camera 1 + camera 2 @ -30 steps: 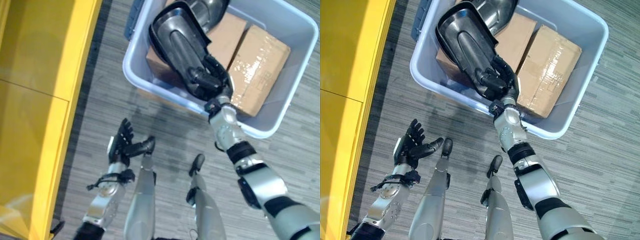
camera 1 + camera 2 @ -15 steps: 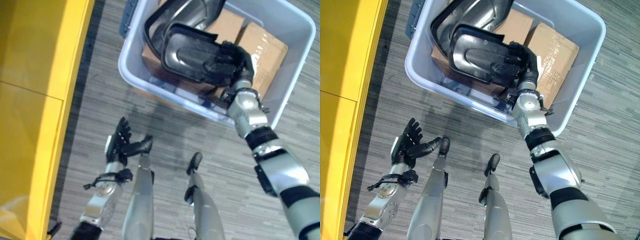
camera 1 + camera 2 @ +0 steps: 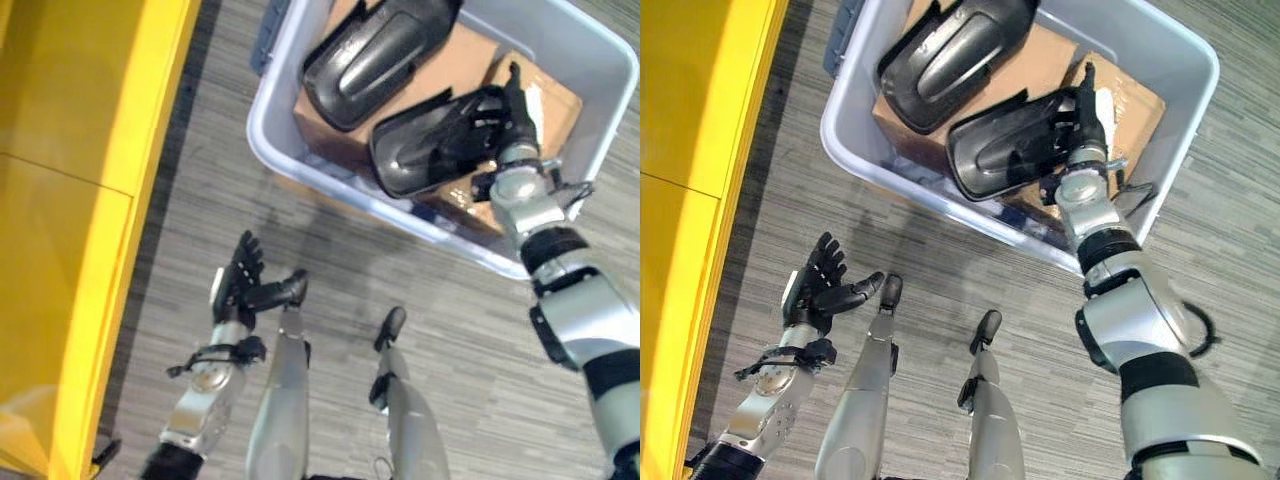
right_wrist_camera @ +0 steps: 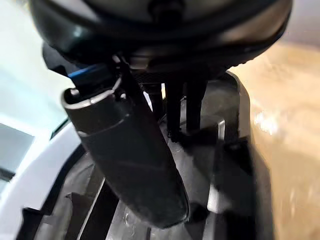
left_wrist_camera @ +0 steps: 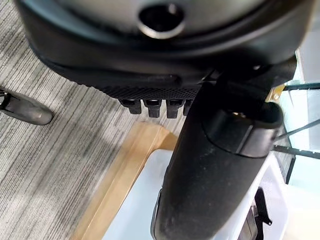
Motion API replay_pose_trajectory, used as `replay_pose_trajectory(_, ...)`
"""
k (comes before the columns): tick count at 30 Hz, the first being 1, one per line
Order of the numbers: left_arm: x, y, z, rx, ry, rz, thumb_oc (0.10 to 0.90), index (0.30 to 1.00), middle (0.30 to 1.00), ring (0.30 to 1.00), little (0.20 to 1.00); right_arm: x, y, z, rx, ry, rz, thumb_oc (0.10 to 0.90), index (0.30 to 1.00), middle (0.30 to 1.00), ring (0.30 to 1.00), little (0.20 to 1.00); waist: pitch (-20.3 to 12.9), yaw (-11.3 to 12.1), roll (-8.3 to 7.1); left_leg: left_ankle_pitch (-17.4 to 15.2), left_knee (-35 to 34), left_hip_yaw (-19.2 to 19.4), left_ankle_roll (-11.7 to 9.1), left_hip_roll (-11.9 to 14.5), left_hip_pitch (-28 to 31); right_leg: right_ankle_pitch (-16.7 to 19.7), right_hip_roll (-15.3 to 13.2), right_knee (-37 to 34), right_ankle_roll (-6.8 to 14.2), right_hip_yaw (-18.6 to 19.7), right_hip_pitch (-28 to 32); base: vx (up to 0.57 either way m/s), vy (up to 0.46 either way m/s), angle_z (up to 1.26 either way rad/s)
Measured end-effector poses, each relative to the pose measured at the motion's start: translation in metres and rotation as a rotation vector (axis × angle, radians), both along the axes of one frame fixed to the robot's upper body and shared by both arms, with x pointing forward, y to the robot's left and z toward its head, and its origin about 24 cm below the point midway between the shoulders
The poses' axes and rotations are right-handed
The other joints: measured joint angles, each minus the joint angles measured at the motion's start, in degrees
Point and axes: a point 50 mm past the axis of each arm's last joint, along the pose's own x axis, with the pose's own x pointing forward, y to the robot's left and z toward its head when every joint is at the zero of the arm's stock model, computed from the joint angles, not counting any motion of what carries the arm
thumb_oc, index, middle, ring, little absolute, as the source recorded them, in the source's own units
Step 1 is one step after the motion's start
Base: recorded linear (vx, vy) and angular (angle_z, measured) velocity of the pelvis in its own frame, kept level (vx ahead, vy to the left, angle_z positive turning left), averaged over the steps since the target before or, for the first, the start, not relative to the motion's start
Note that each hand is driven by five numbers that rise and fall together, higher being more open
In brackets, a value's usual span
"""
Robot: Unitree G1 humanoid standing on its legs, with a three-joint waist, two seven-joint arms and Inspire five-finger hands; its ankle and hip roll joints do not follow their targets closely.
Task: Move parts from the plastic box to the shelf.
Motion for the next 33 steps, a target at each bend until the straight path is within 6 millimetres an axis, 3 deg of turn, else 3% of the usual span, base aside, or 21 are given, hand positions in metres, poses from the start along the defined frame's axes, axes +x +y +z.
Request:
replay_pose_trajectory(4, 0.001, 0.002, 0.002, 0.016, -0.007, -0.008, 0.900, 1.000, 1.000, 1.000, 1.000, -0.002, -0.009, 0.003, -0.141, 0.023, -0.041, 0.900, 1.000, 1.000, 1.000, 1.000, -0.01, -0.13, 0.02, 0.02, 0.12, -0.07, 0.06, -0.48, -0.27, 0.00, -0.47, 0.00, 0.01, -0.12, -0.11, 0.00, 0.004, 0.04)
replay_pose_trajectory(10, 0.003, 0.006, 0.008, 0.025, -0.036, -0.003, 0.900, 1.000, 1.000, 1.000, 1.000, -0.002, -0.003, 0.010, -0.205, 0.004, -0.023, 0.900, 1.000, 1.000, 1.000, 1.000, -0.07, -0.10, 0.19, 0.01, 0.08, 0.00, 0.07, -0.49, -0.37, 0.00, -0.50, -0.01, 0.01, -0.05, -0.31, 0.00, 0.000, 0.00)
replay_pose_trajectory(19, 0.008, 0.006, 0.013, 0.026, -0.054, -0.001, 0.900, 1.000, 1.000, 1.000, 1.000, -0.010, 0.017, 0.054, -0.349, -0.169, 0.038, 0.900, 1.000, 1.000, 1.000, 1.000, -0.06, -0.13, 0.27, 0.00, 0.02, 0.13, 0.07, -0.52, -0.86, 0.00, -0.55, 0.00, 0.02, 0.15, -0.98, 0.00, 0.000, 0.00)
replay_pose_trajectory(25, 0.008, 0.008, 0.012, 0.033, -0.049, 0.010, 0.900, 1.000, 1.000, 1.000, 1.000, -0.028, 0.040, 0.085, -0.463, -0.337, 0.121, 0.900, 1.000, 1.000, 1.000, 1.000, -0.05, -0.43, 0.30, 0.01, 0.07, 0.46, 0.07, -0.45, -0.64, 0.05, -0.55, 0.01, 0.06, 0.49, -1.01, -0.01, 0.001, -0.01)
replay_pose_trajectory(30, 0.009, 0.008, 0.013, 0.033, -0.052, 0.012, 0.900, 1.000, 1.000, 1.000, 1.000, -0.043, 0.055, 0.092, -0.441, -0.460, 0.176, 0.900, 1.000, 1.000, 1.000, 1.000, -0.05, -0.87, 0.30, 0.02, 0.14, 0.76, 0.08, -0.39, -0.02, 0.22, -0.56, 0.01, 0.14, 0.80, -0.51, -0.01, -0.001, -0.02)
replay_pose_trajectory(33, 0.008, 0.007, 0.011, 0.029, -0.046, 0.016, 0.900, 1.000, 1.000, 1.000, 1.000, -0.050, 0.047, 0.078, -0.298, -0.495, 0.170, 0.900, 1.000, 1.000, 1.000, 1.000, -0.05, -1.43, 0.28, 0.00, 0.22, 0.78, 0.10, -0.37, 0.62, 0.26, -0.56, 0.02, 0.11, 0.79, 0.26, 0.00, -0.004, 0.01)
